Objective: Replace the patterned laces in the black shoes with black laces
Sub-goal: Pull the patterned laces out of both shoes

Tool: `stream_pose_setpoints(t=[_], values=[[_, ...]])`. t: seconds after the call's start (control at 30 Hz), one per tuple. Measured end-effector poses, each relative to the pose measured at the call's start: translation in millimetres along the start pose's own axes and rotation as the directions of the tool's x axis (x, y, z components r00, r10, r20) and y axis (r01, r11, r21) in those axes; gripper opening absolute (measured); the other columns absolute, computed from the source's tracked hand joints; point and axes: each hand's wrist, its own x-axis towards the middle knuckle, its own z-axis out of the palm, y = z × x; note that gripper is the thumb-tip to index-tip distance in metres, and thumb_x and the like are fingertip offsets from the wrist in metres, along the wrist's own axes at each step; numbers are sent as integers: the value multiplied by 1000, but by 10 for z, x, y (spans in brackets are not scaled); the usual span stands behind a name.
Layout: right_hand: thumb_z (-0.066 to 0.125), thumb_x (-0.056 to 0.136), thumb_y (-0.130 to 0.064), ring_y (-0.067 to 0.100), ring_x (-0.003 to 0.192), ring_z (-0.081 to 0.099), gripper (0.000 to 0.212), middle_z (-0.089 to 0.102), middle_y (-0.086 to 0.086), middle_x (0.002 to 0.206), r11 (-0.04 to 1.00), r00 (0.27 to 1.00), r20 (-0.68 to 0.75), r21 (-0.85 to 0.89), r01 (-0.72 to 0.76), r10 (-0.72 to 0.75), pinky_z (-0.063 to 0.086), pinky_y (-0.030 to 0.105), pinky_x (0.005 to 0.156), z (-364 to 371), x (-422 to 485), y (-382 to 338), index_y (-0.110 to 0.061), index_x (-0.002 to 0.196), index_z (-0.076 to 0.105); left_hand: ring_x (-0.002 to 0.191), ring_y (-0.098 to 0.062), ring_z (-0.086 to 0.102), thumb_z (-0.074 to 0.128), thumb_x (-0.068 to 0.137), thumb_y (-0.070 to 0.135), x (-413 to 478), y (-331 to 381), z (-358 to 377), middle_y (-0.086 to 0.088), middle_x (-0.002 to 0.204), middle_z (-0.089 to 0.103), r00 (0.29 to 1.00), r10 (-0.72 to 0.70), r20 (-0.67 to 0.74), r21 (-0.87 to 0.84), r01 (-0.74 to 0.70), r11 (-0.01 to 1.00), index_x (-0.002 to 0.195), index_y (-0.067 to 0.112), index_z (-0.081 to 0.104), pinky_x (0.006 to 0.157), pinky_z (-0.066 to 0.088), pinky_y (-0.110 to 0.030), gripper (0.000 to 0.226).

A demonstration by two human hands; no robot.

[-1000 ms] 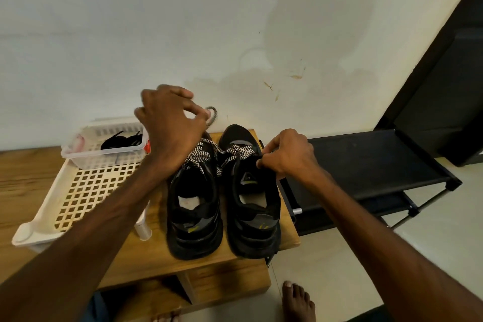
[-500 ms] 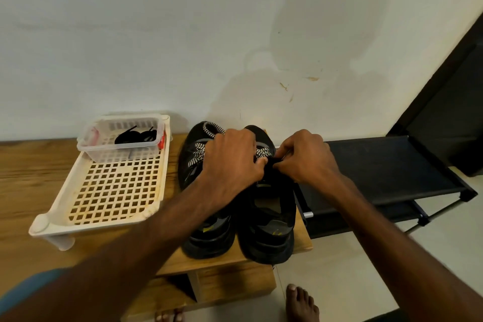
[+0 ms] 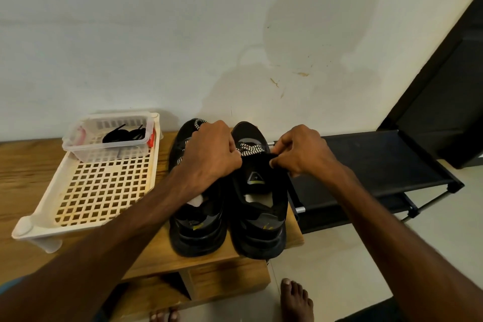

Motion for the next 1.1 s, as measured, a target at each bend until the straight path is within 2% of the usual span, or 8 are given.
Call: stream_pose_setpoints(t=[0.2, 0.37, 0.53, 0.63, 0.83, 0.93, 1.03, 1.1], values=[[81, 85, -21, 19, 103, 64, 37, 66, 0, 115, 927, 939, -122, -242, 286, -322, 58, 41, 87, 241, -114, -190, -24, 121, 72, 66, -9, 66, 73, 84, 24, -52, -9, 44, 3, 78, 75, 996, 69, -58, -24, -71, 997, 88, 20, 82, 67, 59, -25, 11], [73, 92, -13, 27, 106, 59, 22, 61, 8, 115, 847, 880, -138, -372, 380, -456, 54, 42, 85, 432, -71, -343, -10, 113, 71, 61, -10, 64, 69, 83, 21, -50, -14, 84, 3, 68, 69, 996, 79, -50, -31, -81, 996, 89, 14, 78, 71, 62, -36, 13], [70, 94, -16, 26, 102, 61, 16, 64, 8, 111, 849, 873, -158, -364, 383, -461, 54, 41, 87, 470, -11, -317, -8, 108, 73, 59, -10, 63, 68, 81, 21, -56, -24, 97, 4, 64, 67, 995, 66, -77, -47, -70, 996, 84, 14, 78, 70, 62, -38, 12], [75, 89, -19, 23, 94, 65, 11, 69, 5, 103, 885, 886, -182, -288, 366, -426, 57, 41, 80, 418, -13, -284, -10, 93, 80, 60, -11, 63, 69, 82, 25, -70, 10, 113, 3, 67, 67, 994, 56, -94, -25, -59, 998, 86, 14, 77, 68, 62, -36, 14], [82, 81, -18, 12, 80, 70, 1, 75, -7, 90, 990, 940, -317, 16, 142, -129, 61, 31, 73, 2, 49, -22, -18, 82, 81, 62, -13, 62, 69, 83, 26, -51, 31, 118, -1, 74, 68, 993, 33, -110, 15, -32, 999, 90, 11, 76, 66, 60, -31, 18], [83, 83, -17, 10, 74, 71, 5, 78, 0, 87, 996, 974, -226, 72, 51, -34, 60, 26, 70, -45, 106, 127, -15, 87, 81, 61, -12, 62, 68, 85, 25, -52, 34, 110, 0, 72, 69, 994, 29, -104, 0, -29, 1000, 89, 10, 77, 66, 59, -29, 18], [77, 85, -9, 12, 100, 67, 33, 73, 1, 116, 987, 977, -143, -2, 161, -160, 49, 19, 83, -11, 46, 46, -13, 118, 75, 62, -13, 63, 67, 85, 26, -59, 34, 108, 0, 72, 70, 993, 32, -113, -7, -33, 999, 89, 11, 78, 67, 60, -29, 19], [72, 84, -5, 12, 118, 59, 43, 65, -1, 128, 955, 948, -113, -39, 296, -298, 43, 15, 88, 2, -32, -90, -15, 125, 71, 64, -14, 64, 67, 84, 28, -58, 29, 113, 0, 72, 69, 992, 38, -123, -11, -39, 999, 89, 11, 78, 69, 62, -33, 20]])
